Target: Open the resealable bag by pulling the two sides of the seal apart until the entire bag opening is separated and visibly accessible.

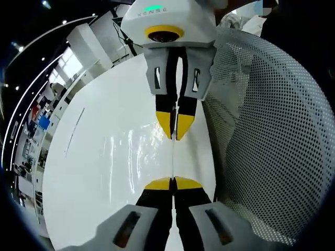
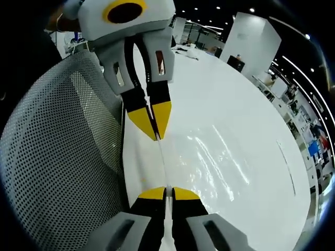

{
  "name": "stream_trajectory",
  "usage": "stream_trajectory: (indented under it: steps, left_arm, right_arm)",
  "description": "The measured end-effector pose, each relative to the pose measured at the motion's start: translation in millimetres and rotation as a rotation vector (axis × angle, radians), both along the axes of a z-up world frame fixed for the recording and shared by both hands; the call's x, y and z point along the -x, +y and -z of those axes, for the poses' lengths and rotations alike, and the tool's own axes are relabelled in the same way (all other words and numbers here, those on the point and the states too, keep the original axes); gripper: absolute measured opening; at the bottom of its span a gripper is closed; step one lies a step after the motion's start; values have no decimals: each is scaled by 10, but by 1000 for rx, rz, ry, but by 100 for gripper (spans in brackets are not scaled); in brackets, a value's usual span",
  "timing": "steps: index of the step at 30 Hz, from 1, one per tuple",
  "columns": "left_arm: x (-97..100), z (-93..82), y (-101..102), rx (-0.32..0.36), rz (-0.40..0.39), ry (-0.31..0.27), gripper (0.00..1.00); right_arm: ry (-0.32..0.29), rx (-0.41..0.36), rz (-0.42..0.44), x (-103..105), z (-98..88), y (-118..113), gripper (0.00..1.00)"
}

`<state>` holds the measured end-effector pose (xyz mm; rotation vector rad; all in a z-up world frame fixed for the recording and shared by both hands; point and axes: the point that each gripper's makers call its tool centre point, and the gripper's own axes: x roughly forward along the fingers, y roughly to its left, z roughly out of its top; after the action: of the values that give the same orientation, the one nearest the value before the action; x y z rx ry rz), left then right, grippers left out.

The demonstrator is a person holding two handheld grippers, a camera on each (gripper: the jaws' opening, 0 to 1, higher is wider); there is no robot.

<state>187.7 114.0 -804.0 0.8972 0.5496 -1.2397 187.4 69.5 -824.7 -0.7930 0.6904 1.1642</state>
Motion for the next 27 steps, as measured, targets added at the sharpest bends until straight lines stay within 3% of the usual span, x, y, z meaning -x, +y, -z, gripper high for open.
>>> stream_trajectory:
  steps: [27]
  left_arm:
    - [-6,-5,73,5,-11,4,0]
  right_arm:
    - [1,14,2,6,6,-98,0]
